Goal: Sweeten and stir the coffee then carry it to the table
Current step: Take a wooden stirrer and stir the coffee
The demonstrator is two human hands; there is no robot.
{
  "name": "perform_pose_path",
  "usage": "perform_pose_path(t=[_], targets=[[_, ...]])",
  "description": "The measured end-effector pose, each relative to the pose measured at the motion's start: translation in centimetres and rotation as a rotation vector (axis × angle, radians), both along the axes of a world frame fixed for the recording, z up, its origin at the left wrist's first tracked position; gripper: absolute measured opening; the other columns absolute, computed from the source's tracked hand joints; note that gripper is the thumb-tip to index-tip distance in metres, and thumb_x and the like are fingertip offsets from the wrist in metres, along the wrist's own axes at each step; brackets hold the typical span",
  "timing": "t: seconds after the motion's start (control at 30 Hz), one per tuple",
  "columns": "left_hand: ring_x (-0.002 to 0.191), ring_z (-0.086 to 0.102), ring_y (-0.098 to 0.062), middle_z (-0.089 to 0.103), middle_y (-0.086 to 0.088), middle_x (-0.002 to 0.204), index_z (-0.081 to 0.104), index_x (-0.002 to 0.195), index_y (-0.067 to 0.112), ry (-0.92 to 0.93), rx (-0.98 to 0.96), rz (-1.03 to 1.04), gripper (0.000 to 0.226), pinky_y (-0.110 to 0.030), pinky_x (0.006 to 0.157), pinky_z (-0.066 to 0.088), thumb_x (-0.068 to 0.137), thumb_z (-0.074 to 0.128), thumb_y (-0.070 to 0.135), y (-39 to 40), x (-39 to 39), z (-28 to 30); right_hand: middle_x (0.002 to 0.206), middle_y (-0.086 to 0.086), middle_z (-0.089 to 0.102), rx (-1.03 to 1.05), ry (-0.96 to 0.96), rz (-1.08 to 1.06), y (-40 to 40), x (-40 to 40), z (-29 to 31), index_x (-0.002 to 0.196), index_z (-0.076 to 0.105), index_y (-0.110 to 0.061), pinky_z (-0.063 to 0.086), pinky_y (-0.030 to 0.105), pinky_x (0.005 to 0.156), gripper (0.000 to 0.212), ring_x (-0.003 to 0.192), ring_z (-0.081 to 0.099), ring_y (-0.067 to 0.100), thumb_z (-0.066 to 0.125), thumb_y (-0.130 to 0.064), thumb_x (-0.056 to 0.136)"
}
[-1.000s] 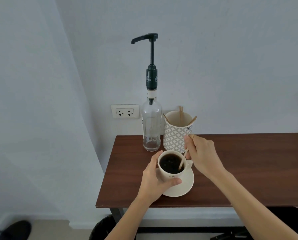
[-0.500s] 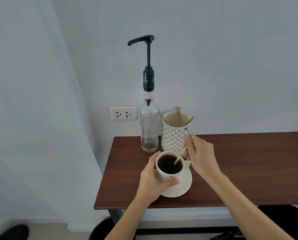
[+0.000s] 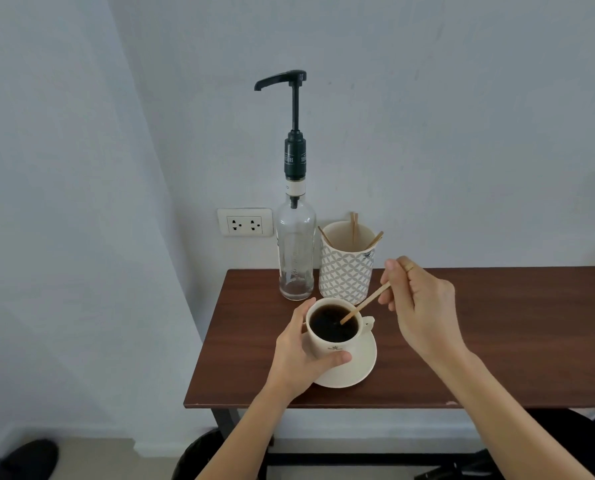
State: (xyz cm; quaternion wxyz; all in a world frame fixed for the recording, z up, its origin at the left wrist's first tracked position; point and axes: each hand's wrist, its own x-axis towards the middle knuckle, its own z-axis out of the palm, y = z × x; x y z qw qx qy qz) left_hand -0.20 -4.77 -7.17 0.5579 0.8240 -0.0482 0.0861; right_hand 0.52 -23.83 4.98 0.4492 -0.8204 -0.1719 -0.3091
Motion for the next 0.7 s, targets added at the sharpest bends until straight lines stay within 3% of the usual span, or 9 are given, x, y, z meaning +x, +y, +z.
perform_pose_path(t=[0.2, 0.43, 0.57, 0.7], targets=[[0.126, 0.050, 0.012, 0.059, 0.027, 0.131, 0.042, 0.129, 0.053, 0.005, 0.014, 0.022, 0.087, -0.003, 0.096, 0.042, 0.063, 0.095, 0.034, -0.1, -0.2, 0.2, 0.058, 0.000, 0.065, 0.030, -0.016, 0.001, -0.7, -0.2, -0.3, 0.078, 0.059, -0.008, 0.048, 0.022, 0.057, 0.041, 0.065, 0.064, 0.018, 0.039, -0.032, 0.104], [0.123, 0.051, 0.012, 0.057, 0.030, 0.129, 0.039, 0.127, 0.056, 0.035, 0.021, 0.026, 0.087, -0.004, 0.097, 0.039, 0.063, 0.094, 0.037, -0.3, -0.4, 0.5, 0.061, 0.000, 0.067, 0.108, 0.026, -0.030, -1.4, -0.6, -1.0, 0.079, 0.060, -0.009, 0.048, 0.017, 0.056, 0.045, 0.065, 0.065, 0.015, 0.035, -0.039, 0.100], [0.128, 0.052, -0.001, 0.056, 0.023, 0.138, 0.034, 0.142, 0.043, 0.001, 0.026, 0.081, 0.098, -0.020, 0.107, 0.041, 0.061, 0.084, 0.064, -0.4, -1.0, 1.1, 0.060, 0.005, 0.069, 0.479, 0.222, -0.103, -2.3, 0.3, -0.8, 0.074, 0.060, -0.015, 0.051, 0.032, 0.056, 0.041, 0.051, 0.061, 0.017, 0.040, -0.035, 0.105], [0.134, 0.049, 0.003, 0.054, 0.015, 0.144, 0.044, 0.142, 0.036, -0.126, -0.071, 0.313, 0.062, -0.017, 0.110, 0.041, 0.087, 0.063, 0.059, 1.3, -2.3, 1.6, 0.048, 0.003, 0.066, 1.028, 0.486, 0.042, -3.3, 1.5, -0.4, 0.075, 0.056, -0.011, 0.045, 0.027, 0.053, 0.039, 0.053, 0.056, 0.018, 0.041, -0.031, 0.105]])
